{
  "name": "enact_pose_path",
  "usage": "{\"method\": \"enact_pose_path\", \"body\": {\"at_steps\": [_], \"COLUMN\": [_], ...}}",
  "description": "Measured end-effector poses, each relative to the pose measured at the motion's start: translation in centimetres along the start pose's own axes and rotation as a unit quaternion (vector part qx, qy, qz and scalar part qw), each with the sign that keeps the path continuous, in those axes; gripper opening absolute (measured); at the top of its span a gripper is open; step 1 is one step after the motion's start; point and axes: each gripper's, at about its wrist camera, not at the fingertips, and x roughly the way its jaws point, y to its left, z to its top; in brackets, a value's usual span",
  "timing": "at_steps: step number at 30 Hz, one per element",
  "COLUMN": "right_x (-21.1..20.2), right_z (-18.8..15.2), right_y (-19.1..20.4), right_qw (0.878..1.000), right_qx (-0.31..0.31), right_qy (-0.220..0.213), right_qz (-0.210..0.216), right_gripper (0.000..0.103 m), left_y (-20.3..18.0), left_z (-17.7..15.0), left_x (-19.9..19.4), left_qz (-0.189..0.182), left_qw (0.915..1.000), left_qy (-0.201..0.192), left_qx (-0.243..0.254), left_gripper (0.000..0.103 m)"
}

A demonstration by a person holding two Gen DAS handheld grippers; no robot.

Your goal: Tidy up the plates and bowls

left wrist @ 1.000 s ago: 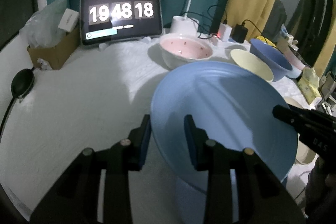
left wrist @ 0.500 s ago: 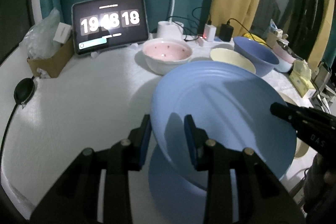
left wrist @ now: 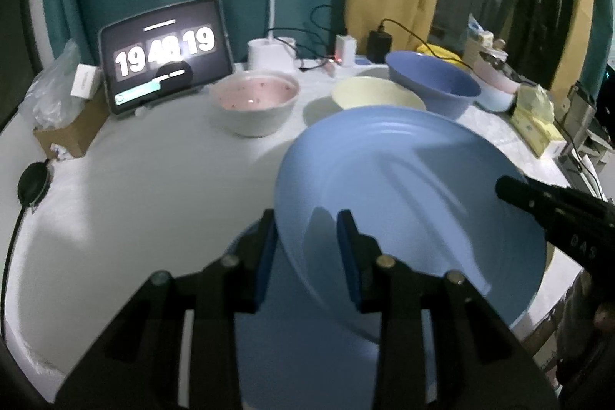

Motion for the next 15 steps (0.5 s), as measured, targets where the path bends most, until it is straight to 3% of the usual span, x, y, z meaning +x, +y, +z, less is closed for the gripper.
{"method": "enact_pose_path", "body": {"at_steps": [15], "right_x": [-1.0], "right_z": [-1.8], "right_y": [-5.6], "right_qw": [0.999], "right_qx": [0.031], "right_qy": [0.003], "right_qz": [-0.025], "right_gripper": [0.022], "left_y": [-5.7], "left_z": [-0.4], "left_x": [1.5], "left_qz": [-0.021], "left_qw": [0.9986], "left_qy": [0.026], "left_qx": [0.041], "left_gripper": [0.033]}}
